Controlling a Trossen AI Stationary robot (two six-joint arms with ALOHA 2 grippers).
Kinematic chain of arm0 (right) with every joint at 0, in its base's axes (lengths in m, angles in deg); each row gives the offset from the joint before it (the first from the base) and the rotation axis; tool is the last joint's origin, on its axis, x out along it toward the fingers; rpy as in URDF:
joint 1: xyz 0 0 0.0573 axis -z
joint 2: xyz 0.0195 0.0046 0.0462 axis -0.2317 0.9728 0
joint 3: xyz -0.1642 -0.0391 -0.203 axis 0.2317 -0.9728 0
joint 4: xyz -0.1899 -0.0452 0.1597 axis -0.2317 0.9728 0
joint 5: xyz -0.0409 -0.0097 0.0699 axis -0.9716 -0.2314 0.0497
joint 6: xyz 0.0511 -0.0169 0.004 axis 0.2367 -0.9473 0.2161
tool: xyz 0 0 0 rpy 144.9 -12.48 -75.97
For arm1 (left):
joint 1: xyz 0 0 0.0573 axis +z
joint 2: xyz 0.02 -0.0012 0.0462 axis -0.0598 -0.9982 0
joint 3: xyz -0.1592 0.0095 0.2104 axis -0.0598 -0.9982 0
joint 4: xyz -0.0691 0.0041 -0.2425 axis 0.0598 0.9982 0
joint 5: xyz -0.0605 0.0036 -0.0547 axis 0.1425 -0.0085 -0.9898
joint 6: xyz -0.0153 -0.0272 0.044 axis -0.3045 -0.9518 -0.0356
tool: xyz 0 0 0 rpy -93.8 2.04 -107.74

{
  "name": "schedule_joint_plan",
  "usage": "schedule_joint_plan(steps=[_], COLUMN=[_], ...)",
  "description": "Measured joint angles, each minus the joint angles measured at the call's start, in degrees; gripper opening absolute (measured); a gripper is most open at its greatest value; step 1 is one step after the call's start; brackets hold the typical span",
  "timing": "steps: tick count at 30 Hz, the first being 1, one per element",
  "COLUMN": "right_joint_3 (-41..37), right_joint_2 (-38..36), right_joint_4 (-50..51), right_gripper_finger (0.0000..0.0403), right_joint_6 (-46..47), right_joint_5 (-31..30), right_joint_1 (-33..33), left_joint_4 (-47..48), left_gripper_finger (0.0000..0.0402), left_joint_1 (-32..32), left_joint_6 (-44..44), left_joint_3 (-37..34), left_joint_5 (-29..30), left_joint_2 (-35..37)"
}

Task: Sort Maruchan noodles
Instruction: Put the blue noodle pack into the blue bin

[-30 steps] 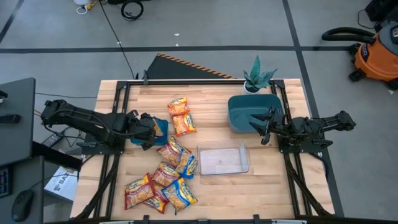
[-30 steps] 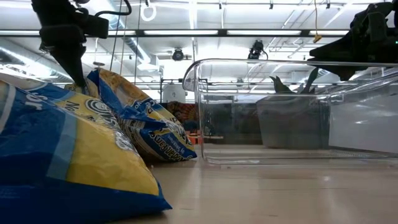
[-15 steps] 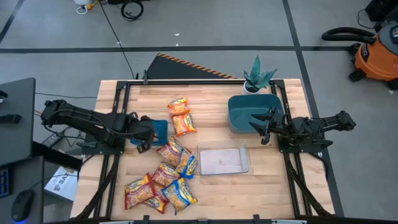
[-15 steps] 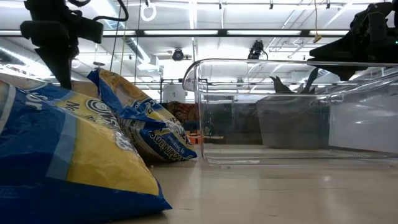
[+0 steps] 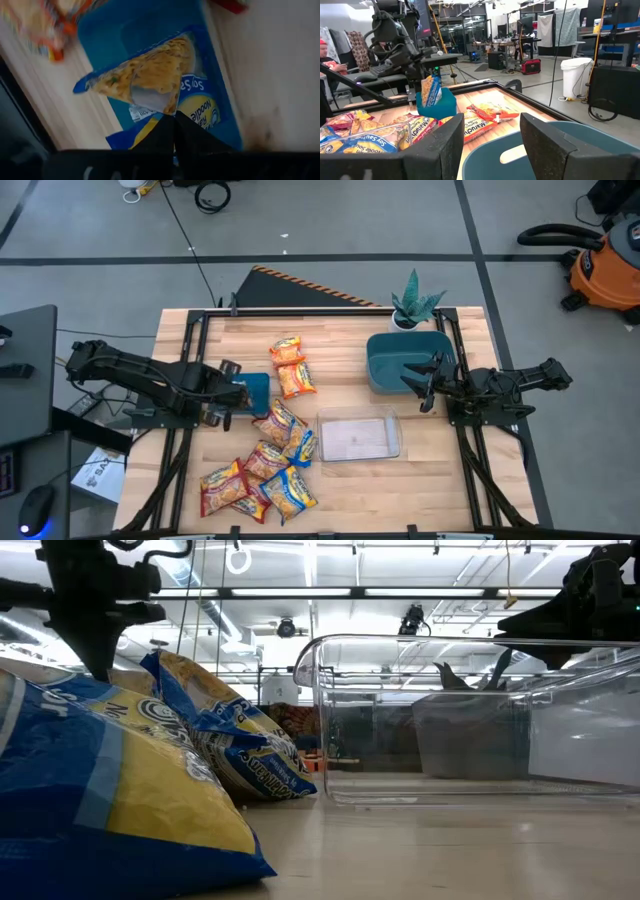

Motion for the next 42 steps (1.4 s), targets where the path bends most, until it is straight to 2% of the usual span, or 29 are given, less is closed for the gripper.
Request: schedule_joint_plan(steps=[4, 11, 28, 36, 42], right_joint_3=[0.02, 0.01, 0.01, 0.01, 0.01], right_joint_2=[0.00, 0.00, 0.00, 0.00, 0.00], right_joint_4=[0.00, 0.00, 0.00, 0.00, 0.00], right_gripper_finger=[0.0199, 0.0199, 0.0199, 0.0199, 0.0199], right_joint_6=[-0.02, -0.01, -0.02, 0.00, 0.00], right_joint_5=[0.01, 0.01, 0.01, 0.01, 0.01], right_joint_1=[-0.01, 0.00, -0.01, -0.01, 0.00], left_joint_4=[0.07, 3.39, -3.86, -4.80, -9.90], left_gripper_finger=[0.0009, 0.0009, 0.0009, 0.0011, 0.0046], left_joint_1=[-0.02, 0.01, -1.13, -1.00, -0.98], left_joint_6=[12.79, 27.49, 57.51, 58.84, 55.37], left_joint_3=[0.00, 0.00, 0.00, -3.02, -5.46], left_joint_5=[2.14, 10.39, 9.70, 8.68, 8.18], left_joint_2=[0.00, 0.00, -0.11, -0.11, -0.13])
